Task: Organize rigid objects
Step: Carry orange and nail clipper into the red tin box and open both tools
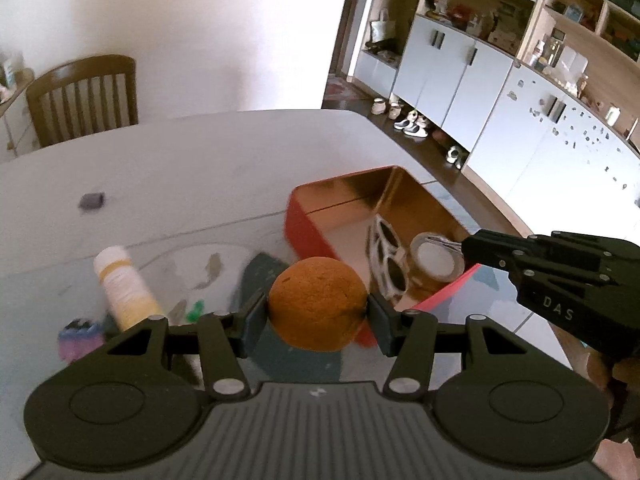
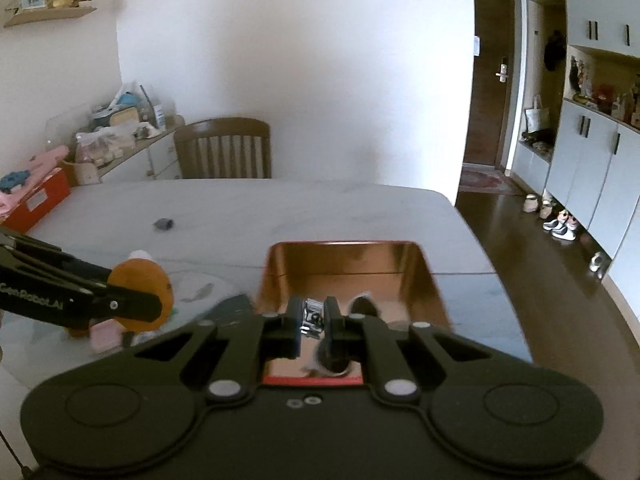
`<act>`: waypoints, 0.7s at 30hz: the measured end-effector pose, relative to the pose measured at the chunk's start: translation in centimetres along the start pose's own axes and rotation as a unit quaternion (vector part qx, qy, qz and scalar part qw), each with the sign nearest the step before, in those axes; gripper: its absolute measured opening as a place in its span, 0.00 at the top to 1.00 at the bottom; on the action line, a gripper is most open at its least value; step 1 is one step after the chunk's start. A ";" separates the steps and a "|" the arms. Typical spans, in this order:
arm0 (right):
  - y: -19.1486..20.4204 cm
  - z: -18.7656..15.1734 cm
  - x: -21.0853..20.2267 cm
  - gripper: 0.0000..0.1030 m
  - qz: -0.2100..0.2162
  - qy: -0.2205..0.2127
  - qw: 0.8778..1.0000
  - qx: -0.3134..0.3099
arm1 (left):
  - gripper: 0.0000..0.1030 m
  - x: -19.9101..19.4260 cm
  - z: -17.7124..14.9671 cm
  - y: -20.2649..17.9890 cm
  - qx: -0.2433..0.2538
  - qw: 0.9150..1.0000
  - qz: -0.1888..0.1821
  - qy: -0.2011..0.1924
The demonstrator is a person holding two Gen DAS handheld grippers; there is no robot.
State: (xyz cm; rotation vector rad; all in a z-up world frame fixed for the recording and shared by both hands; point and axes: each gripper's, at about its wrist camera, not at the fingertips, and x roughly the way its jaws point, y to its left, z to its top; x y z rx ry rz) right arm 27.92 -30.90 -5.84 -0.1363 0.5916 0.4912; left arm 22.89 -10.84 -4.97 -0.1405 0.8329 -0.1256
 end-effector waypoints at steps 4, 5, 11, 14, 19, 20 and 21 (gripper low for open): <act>-2.5 0.3 1.0 0.90 -0.004 0.002 1.000 -0.002 | 0.48 2.1 1.6 -2.0 0.013 1.000 -0.006 -0.001; -2.9 0.3 1.3 0.90 -0.005 0.004 1.000 -0.004 | 0.48 2.7 2.0 -2.4 0.016 1.000 -0.007 0.000; -5.4 0.8 4.2 0.90 -0.002 0.021 1.000 -0.013 | 0.48 6.9 3.9 -4.6 0.029 0.999 0.006 0.015; -6.4 0.9 5.7 0.90 0.000 0.028 0.999 -0.024 | 0.48 9.2 4.5 -5.3 0.033 0.999 0.018 0.027; -6.8 1.0 8.3 0.90 0.011 0.043 0.998 -0.051 | 0.48 12.7 5.6 -5.6 0.032 0.998 0.032 0.048; -6.8 0.9 8.7 0.90 0.012 0.046 0.997 -0.055 | 0.48 13.2 5.7 -5.6 0.032 0.998 0.036 0.051; -6.8 0.9 9.2 0.90 0.014 0.050 0.997 -0.058 | 0.48 13.9 5.8 -5.6 0.033 0.997 0.042 0.055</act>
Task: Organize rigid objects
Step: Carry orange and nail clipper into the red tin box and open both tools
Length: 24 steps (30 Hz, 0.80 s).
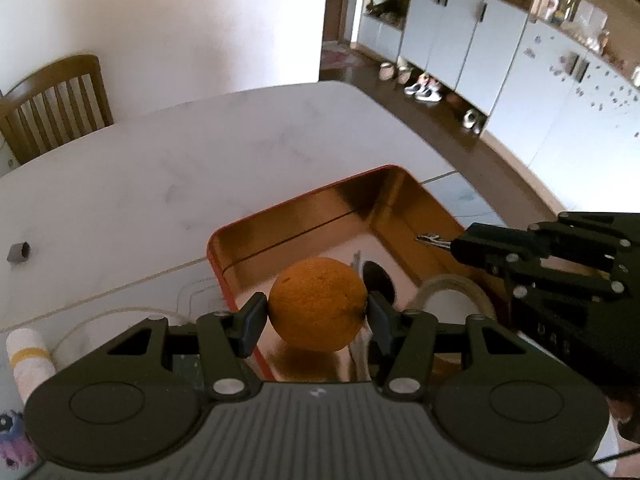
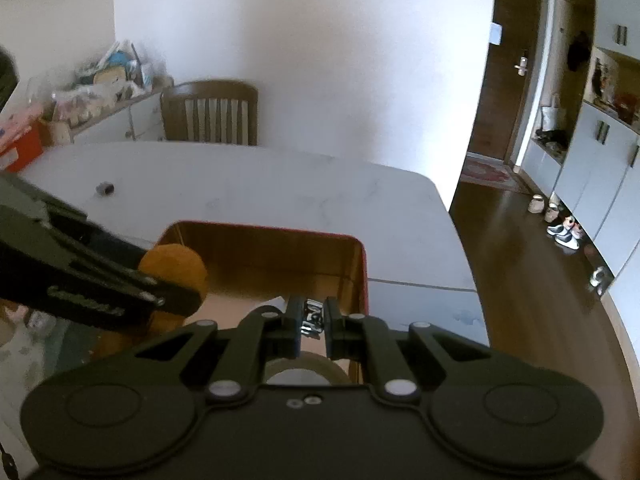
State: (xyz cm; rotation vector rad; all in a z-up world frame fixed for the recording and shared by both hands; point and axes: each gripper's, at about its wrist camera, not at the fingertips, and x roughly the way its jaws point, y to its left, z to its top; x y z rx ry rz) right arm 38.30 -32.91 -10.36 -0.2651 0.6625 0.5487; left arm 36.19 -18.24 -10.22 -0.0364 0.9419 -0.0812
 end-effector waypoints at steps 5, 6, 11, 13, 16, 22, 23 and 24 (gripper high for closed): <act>-0.3 0.1 1.8 0.90 0.000 0.016 1.000 -0.018 | 0.48 2.3 0.7 -0.5 0.006 1.000 0.009 0.017; -0.4 0.1 2.1 0.90 0.001 0.020 1.000 -0.020 | 0.48 2.7 0.8 -0.6 0.009 1.000 0.009 0.018; -0.1 0.0 3.1 0.90 0.009 0.034 0.999 -0.031 | 0.48 4.1 1.4 -0.6 0.008 0.999 0.022 0.025; -0.1 -0.1 3.3 0.90 0.011 0.038 0.999 -0.035 | 0.48 4.6 1.6 -0.6 0.008 0.999 0.023 0.027; 0.0 -0.1 3.4 0.90 0.014 0.039 0.998 -0.037 | 0.48 4.9 1.8 -0.6 0.007 0.999 0.025 0.026; -0.1 -0.3 3.8 0.91 0.016 0.056 0.998 -0.038 | 0.48 5.2 2.1 -0.3 0.003 0.999 0.024 0.026; -0.1 -0.2 3.7 0.90 0.017 0.056 0.998 -0.037 | 0.48 5.2 2.3 -0.4 0.003 0.999 0.024 0.027; -0.1 -0.2 3.7 0.87 0.019 0.057 0.998 -0.037 | 0.48 5.2 2.3 -0.4 0.003 0.999 0.024 0.028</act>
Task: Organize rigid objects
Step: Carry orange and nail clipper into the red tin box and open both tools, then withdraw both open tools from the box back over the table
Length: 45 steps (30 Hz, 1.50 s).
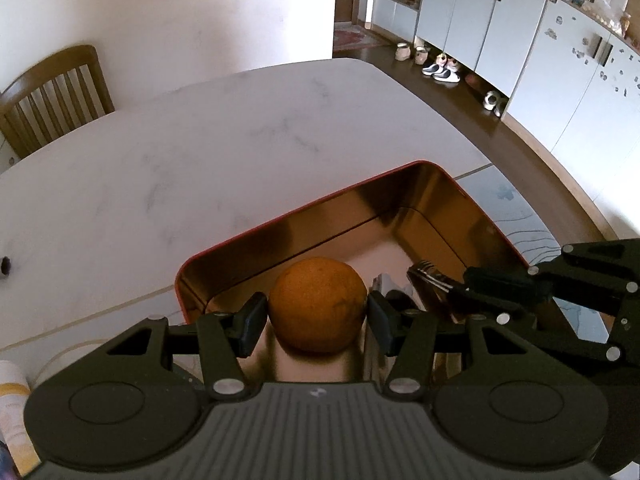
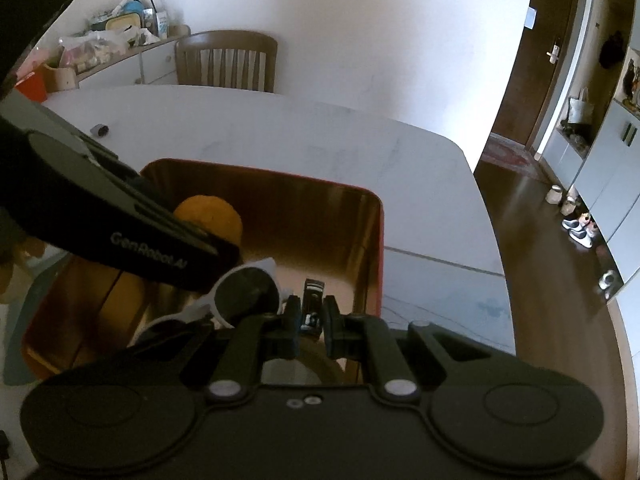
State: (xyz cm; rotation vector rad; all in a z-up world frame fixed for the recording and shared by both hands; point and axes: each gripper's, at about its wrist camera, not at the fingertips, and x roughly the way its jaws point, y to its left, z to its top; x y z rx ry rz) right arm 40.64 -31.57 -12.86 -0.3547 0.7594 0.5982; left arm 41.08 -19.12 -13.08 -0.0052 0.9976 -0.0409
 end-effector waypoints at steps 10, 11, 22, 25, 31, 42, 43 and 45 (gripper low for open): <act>-0.2 -0.1 -1.6 0.68 0.012 -0.002 1.000 0.027 | 0.47 -1.5 -0.2 0.3 -0.004 1.000 -0.003 -0.013; -0.2 -0.1 -1.8 0.68 0.011 -0.003 1.000 0.028 | 0.47 -1.7 -0.2 0.4 -0.006 1.000 -0.006 -0.016; 0.2 0.3 -4.6 0.57 0.012 -0.018 0.998 0.062 | 0.47 -5.6 -1.6 0.1 0.000 0.999 -0.008 -0.049; 0.5 0.2 -5.5 0.53 0.014 -0.024 0.997 0.069 | 0.47 -7.1 -2.1 0.3 0.002 0.998 -0.011 -0.061; 1.6 0.5 -7.2 0.44 0.017 -0.037 0.996 0.084 | 0.47 -9.9 -3.5 1.4 0.001 0.997 -0.013 -0.082; 6.2 1.0 -9.8 0.25 0.027 -0.054 0.993 0.097 | 0.34 -14.7 -6.5 4.8 -0.008 0.993 -0.022 -0.118; 6.7 1.1 -10.1 0.21 0.028 -0.054 0.993 0.097 | 0.33 -15.1 -6.7 5.1 -0.009 0.992 -0.021 -0.121; 7.7 1.1 -10.5 0.18 0.029 -0.057 0.993 0.100 | 0.31 -16.0 -7.3 5.9 -0.014 0.992 -0.020 -0.126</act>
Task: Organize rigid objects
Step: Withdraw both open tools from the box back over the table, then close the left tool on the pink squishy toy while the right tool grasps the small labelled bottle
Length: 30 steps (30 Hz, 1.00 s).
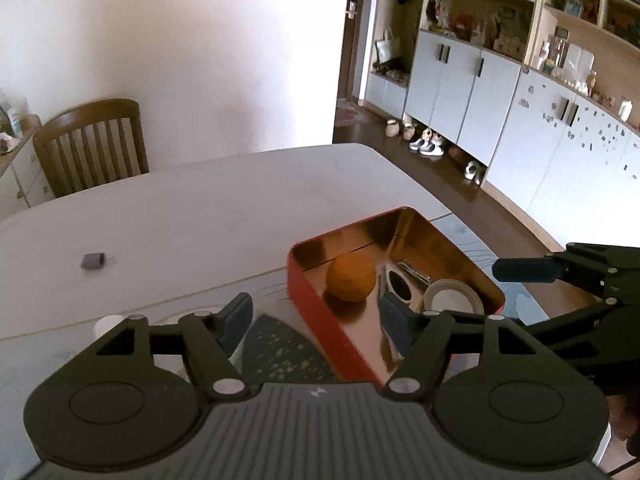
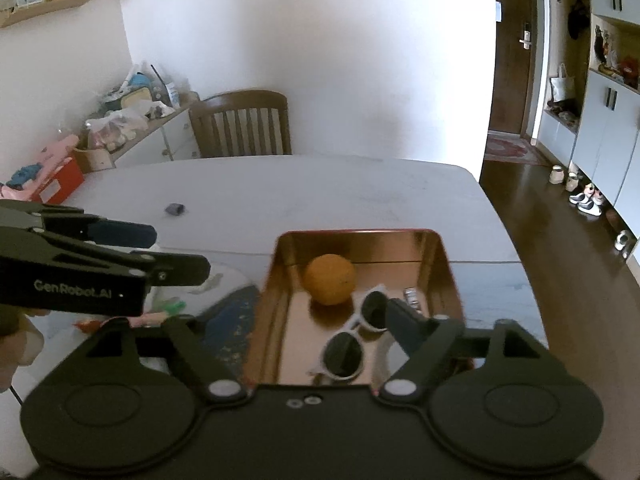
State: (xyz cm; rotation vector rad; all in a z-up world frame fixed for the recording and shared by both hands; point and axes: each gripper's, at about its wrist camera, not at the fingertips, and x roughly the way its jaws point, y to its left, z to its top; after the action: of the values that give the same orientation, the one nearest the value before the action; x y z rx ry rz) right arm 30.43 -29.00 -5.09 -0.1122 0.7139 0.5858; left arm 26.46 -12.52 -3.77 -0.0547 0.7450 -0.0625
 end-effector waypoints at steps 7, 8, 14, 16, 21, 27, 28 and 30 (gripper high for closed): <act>3.6 -0.5 -0.8 0.04 0.006 -0.007 1.000 0.010 | 0.22 -3.5 -1.8 3.4 -0.014 1.000 0.005 -0.019; 4.0 -0.5 -0.9 0.03 0.006 -0.009 1.000 0.012 | 0.21 -3.9 -2.0 3.8 -0.016 1.000 0.006 -0.021; 7.0 -1.0 -1.0 0.00 0.013 -0.013 1.000 0.014 | 0.18 -6.7 -3.7 7.3 -0.029 0.999 0.019 -0.038; 7.9 -1.0 -0.9 0.00 0.015 -0.015 1.000 0.016 | 0.18 -7.4 -4.3 8.7 -0.036 0.998 0.026 -0.041; 10.4 -1.3 -0.4 0.00 0.019 -0.008 1.000 0.009 | 0.18 -8.5 -5.7 11.9 -0.050 0.997 0.044 -0.044; 13.1 -1.5 0.6 0.00 0.017 -0.004 1.000 -0.003 | 0.18 -8.8 -7.3 15.8 -0.072 0.995 0.061 -0.040; 13.5 -1.6 0.8 0.00 0.015 -0.002 1.000 -0.005 | 0.18 -8.7 -7.5 16.4 -0.076 0.994 0.063 -0.039; 14.1 -1.8 1.4 0.00 0.017 0.002 1.000 -0.010 | 0.18 -8.4 -7.9 17.3 -0.083 0.994 0.066 -0.035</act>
State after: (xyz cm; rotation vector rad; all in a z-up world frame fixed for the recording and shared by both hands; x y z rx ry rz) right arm 22.57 -17.05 -6.03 -0.1209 0.7142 0.6251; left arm 15.60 5.18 -5.10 -0.1648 0.6803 0.1266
